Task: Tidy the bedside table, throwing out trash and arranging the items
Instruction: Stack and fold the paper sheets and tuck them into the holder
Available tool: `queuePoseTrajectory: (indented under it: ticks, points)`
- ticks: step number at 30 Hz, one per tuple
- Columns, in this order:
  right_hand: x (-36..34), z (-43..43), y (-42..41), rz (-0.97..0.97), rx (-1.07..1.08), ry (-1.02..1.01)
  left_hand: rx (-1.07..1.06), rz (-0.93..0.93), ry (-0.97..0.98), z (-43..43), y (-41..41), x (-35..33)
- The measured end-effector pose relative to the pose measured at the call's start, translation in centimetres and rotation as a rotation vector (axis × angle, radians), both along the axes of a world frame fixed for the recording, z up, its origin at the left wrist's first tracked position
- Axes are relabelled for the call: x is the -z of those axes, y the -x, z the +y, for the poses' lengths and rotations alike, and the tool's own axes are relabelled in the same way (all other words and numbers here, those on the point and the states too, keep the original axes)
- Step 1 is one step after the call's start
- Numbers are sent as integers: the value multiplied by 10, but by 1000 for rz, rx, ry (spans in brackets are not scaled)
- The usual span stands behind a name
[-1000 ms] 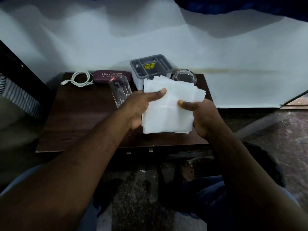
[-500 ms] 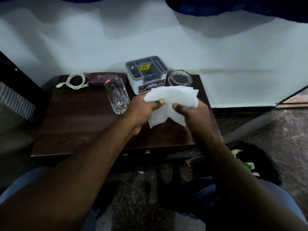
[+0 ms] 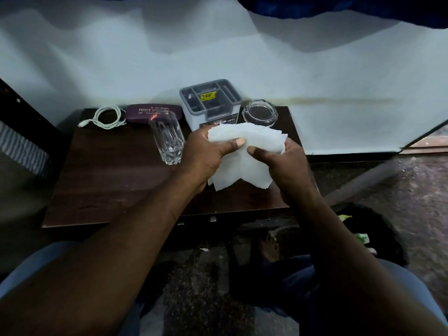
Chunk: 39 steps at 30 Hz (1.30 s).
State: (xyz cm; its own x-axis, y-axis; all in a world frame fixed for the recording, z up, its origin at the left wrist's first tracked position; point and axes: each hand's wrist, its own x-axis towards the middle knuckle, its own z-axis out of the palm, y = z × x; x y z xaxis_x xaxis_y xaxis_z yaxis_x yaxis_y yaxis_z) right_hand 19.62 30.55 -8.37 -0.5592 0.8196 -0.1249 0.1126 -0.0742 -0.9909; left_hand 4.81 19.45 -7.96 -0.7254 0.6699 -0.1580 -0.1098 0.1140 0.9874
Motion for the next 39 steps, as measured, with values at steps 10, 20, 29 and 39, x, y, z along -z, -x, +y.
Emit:
queuePoseTrajectory:
  ticks: [10, 20, 29, 39]
  points:
    - [-2, -2, -1, -5, -28, -14, -15, 31, -44, -3, 2, -15]
    - [-1, 0, 0, 29, 16, 59, -95, -79, -79, 2, 7, -19]
    - [-13, 8, 1, 63, 56, 394, 124, -578, -31, -1, 12, -23]
    - [-20, 2, 1, -68, -15, 509, 171, -507, 128, -7, 8, -17]
